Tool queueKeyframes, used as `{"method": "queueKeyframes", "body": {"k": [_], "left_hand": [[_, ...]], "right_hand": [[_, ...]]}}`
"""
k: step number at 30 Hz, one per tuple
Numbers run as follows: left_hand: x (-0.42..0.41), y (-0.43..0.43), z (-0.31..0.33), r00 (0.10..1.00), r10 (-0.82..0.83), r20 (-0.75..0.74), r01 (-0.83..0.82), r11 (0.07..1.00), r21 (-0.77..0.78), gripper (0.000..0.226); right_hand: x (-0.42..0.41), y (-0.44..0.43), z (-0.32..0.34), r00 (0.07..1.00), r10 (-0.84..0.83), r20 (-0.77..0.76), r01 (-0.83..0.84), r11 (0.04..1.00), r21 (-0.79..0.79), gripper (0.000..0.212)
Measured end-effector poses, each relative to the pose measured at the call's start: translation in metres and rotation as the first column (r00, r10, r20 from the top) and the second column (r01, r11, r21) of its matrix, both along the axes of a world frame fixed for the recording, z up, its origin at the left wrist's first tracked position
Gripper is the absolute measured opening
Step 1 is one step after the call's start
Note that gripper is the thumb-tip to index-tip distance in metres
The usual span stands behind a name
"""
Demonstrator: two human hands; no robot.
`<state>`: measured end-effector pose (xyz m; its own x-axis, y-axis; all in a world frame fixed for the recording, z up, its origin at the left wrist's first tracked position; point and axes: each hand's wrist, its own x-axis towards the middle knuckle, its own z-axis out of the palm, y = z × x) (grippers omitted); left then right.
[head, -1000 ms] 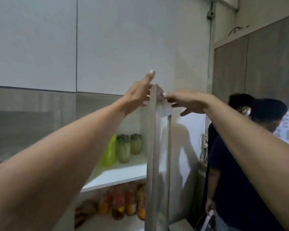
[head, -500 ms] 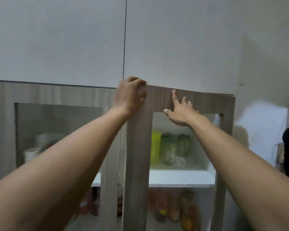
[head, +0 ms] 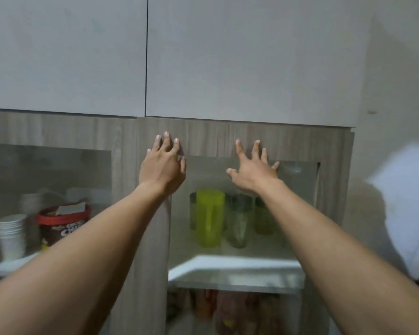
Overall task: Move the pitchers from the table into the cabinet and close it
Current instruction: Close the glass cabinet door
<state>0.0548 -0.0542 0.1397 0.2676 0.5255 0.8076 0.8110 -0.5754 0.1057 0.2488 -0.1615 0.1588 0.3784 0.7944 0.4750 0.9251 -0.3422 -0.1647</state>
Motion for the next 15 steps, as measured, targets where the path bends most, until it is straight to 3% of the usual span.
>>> {"method": "queueKeyframes", "body": {"k": [15], "left_hand": [[0.019, 0.050, -0.006, 0.998, -0.059, 0.017, 0.059, 0.998, -0.038, 0.061]], "right_hand": [[0.018, 0.032, -0.007, 0.998, 0.047, -0.041, -0.042, 0.992, 0.121, 0.089]]}}
